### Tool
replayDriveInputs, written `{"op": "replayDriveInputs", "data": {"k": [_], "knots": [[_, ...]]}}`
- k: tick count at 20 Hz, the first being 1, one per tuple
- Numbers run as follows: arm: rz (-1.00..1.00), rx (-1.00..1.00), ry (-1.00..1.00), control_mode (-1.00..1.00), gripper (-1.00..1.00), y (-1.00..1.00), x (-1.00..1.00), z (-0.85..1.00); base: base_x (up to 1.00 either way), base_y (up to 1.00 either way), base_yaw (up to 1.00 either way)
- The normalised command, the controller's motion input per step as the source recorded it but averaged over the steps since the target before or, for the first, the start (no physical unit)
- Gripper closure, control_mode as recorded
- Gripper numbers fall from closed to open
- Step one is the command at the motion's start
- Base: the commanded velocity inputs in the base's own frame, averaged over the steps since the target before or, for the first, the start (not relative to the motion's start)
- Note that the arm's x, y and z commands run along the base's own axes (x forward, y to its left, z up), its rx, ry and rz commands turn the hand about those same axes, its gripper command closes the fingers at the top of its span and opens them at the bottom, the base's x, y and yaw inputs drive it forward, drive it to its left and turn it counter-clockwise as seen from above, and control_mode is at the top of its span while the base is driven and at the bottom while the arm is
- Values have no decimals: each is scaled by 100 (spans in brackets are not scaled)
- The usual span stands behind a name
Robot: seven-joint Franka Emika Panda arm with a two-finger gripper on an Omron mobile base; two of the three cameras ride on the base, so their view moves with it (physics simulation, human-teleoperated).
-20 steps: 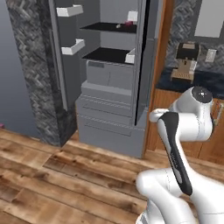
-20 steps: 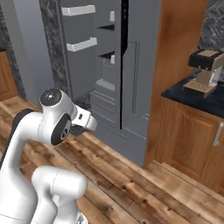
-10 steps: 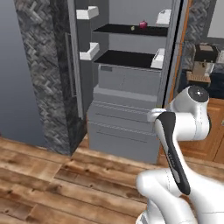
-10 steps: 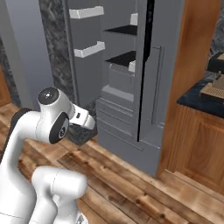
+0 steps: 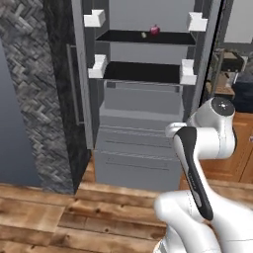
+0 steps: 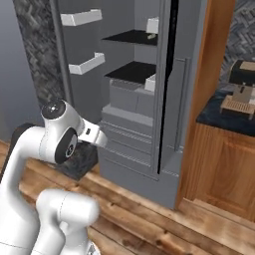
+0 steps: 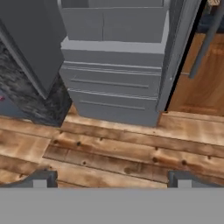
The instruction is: Pick the egg and butter from the fridge and place them by the bowl for mixing.
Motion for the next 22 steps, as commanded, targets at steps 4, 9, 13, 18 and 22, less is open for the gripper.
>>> {"op": "replayDriveInputs", "data": {"k": [4,9,13,18,22], "knots": [[0,0,0,100,-100,0,0,0,66,29,-17],[0,0,0,100,-100,0,0,0,62,24,-22],[0,0,0,100,-100,0,0,0,55,25,-32],[0,0,0,100,-100,0,0,0,52,44,-34],[0,0,0,100,-100,0,0,0,56,42,-25]]}}
